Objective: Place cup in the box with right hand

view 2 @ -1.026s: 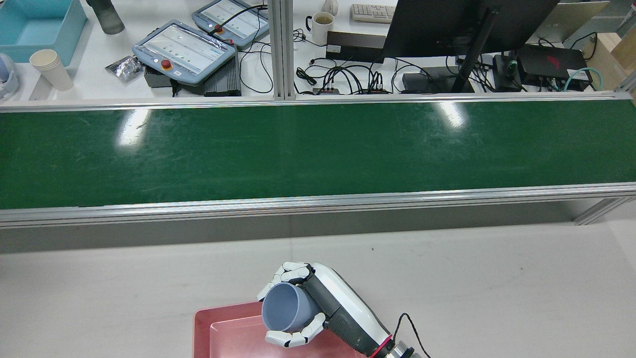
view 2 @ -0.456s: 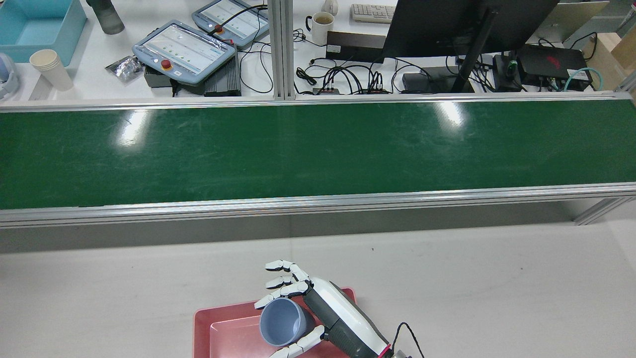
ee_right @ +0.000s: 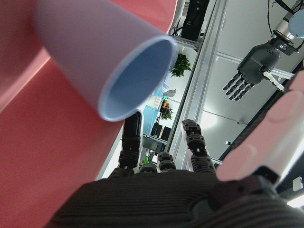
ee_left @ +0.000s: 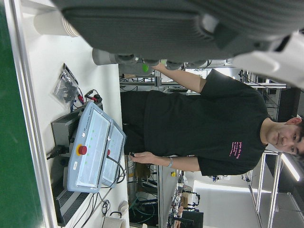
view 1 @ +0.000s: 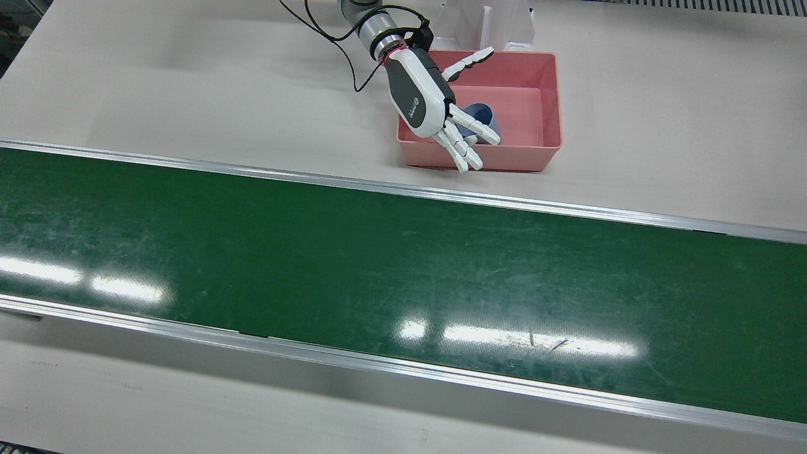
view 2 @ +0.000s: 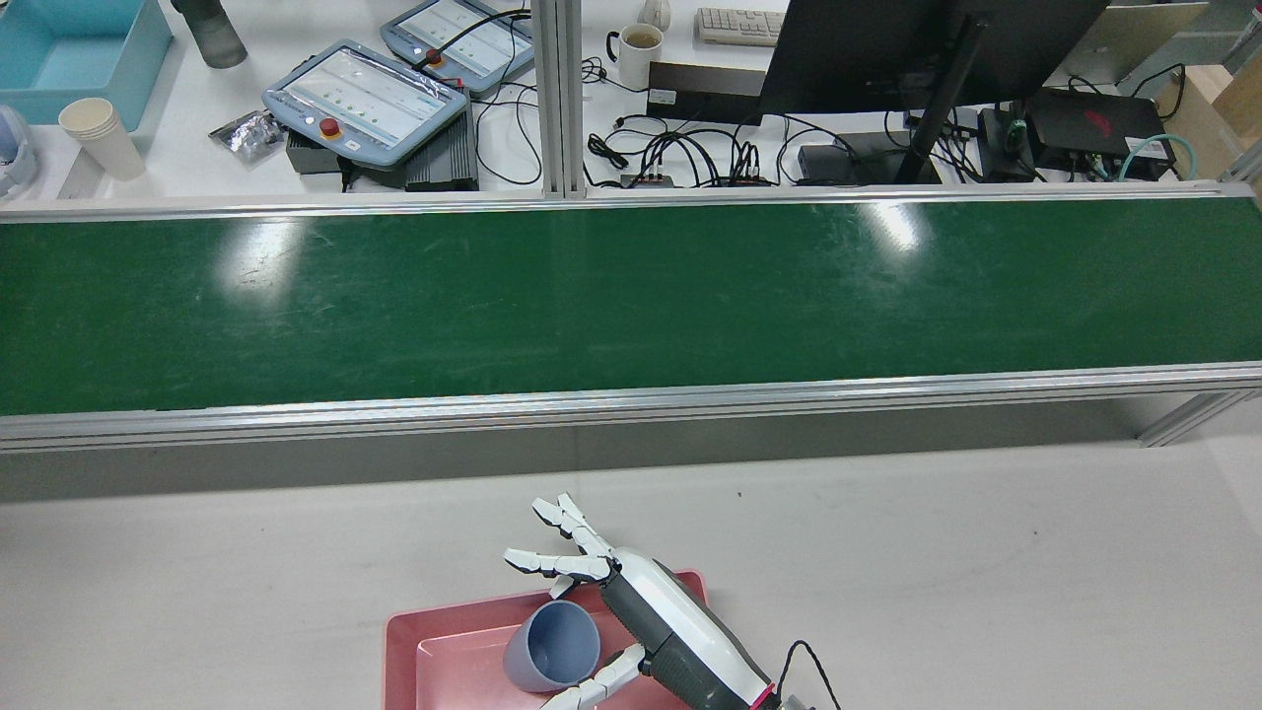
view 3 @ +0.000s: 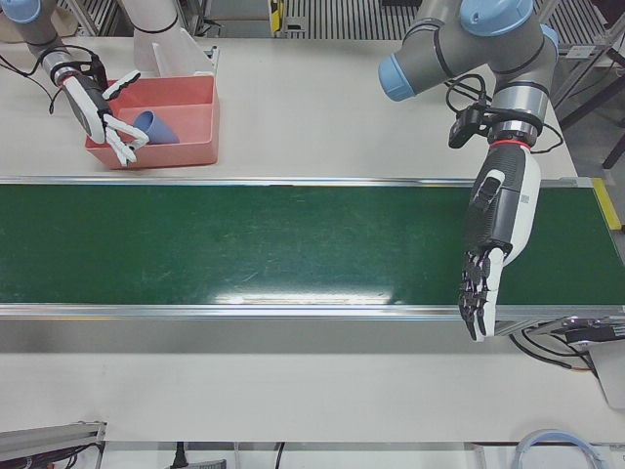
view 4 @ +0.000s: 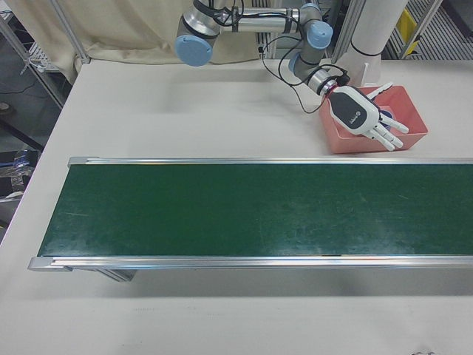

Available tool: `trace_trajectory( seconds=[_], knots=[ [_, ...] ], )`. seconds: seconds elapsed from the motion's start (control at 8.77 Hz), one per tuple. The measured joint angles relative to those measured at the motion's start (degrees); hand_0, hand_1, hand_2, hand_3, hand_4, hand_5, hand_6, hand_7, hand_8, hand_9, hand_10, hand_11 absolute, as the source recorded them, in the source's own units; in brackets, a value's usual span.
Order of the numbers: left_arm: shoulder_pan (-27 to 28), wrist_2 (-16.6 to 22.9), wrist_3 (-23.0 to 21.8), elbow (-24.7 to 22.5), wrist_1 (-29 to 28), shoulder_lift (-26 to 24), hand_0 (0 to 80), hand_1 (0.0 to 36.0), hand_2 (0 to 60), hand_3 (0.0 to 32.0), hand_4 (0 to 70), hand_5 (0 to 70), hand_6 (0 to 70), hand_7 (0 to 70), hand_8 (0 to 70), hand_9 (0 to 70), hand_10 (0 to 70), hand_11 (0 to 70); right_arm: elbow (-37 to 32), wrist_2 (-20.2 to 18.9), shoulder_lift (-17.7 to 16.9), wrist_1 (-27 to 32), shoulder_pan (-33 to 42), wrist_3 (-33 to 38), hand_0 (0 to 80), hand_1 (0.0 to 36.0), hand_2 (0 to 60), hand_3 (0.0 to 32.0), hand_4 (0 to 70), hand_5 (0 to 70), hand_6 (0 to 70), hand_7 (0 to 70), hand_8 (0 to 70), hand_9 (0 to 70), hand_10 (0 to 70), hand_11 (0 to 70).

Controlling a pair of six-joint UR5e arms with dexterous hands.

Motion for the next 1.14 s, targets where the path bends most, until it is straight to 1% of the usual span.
trace_trajectory(
  seconds=[0.11,0.23,0.34,0.57,0.68,0.8,0.91,1.03,1.14],
  knots=[
    [0.0,0.0,0.0,0.0,0.0,0.0,0.0,0.0,0.0,0.0,0.0,0.0,0.0,0.0,0.0,0.0,0.0,0.0,0.2,0.0,0.0,0.2,0.0,0.1,38.5,7.9,10.2,0.0,11.4,1.2,4.6,19.6,0.4,3.5,0.0,0.0],
    [0.0,0.0,0.0,0.0,0.0,0.0,0.0,0.0,0.0,0.0,0.0,0.0,0.0,0.0,0.0,0.0,0.0,0.0,0.5,0.0,0.1,1.3,0.0,0.3,39.6,8.7,13.7,0.0,14.5,2.4,10.8,47.4,8.5,20.9,4.9,7.6],
    [0.0,0.0,0.0,0.0,0.0,0.0,0.0,0.0,0.0,0.0,0.0,0.0,0.0,0.0,0.0,0.0,0.0,0.0,0.9,0.1,0.1,3.0,0.1,0.5,39.0,8.3,14.0,0.0,14.6,2.8,12.4,54.6,11.3,25.8,6.4,9.8],
    [0.0,0.0,0.0,0.0,0.0,0.0,0.0,0.0,0.0,0.0,0.0,0.0,0.0,0.0,0.0,0.0,0.0,0.0,3.4,0.3,0.2,4.9,0.1,0.5,38.9,8.5,15.5,0.0,16.6,2.5,12.5,56.1,10.6,25.1,5.8,8.8],
    [0.0,0.0,0.0,0.0,0.0,0.0,0.0,0.0,0.0,0.0,0.0,0.0,0.0,0.0,0.0,0.0,0.0,0.0,5.5,0.5,0.2,5.3,0.4,0.5,38.9,8.6,16.0,0.0,17.2,2.5,12.9,58.2,10.9,25.8,6.1,9.2],
    [0.0,0.0,0.0,0.0,0.0,0.0,0.0,0.0,0.0,0.0,0.0,0.0,0.0,0.0,0.0,0.0,0.0,0.0,7.4,0.6,0.2,5.4,1.1,0.5,37.5,7.6,17.0,0.0,16.4,3.6,16.7,70.0,18.0,37.5,12.1,17.9],
    [0.0,0.0,0.0,0.0,0.0,0.0,0.0,0.0,0.0,0.0,0.0,0.0,0.0,0.0,0.0,0.0,0.0,0.0,9.2,0.6,0.2,5.4,2.2,0.4,29.2,6.5,25.1,0.0,17.6,5.8,25.1,70.0,35.9,61.8,23.8,34.6],
    [0.0,0.0,0.0,0.0,0.0,0.0,0.0,0.0,0.0,0.0,0.0,0.0,0.0,0.0,0.0,0.0,0.0,0.0,11.1,0.6,-0.1,5.3,3.9,0.4,20.9,6.7,36.7,0.0,23.9,6.9,29.5,70.0,45.1,70.0,30.8,43.9],
    [0.0,0.0,0.0,0.0,0.0,0.0,0.0,0.0,0.0,0.0,0.0,0.0,0.0,0.0,0.0,0.0,0.0,0.0,13.0,0.7,-0.9,5.2,6.4,0.4,11.6,6.7,51.2,0.0,36.5,7.7,33.6,70.0,53.0,70.0,40.0,55.3]
  ],
)
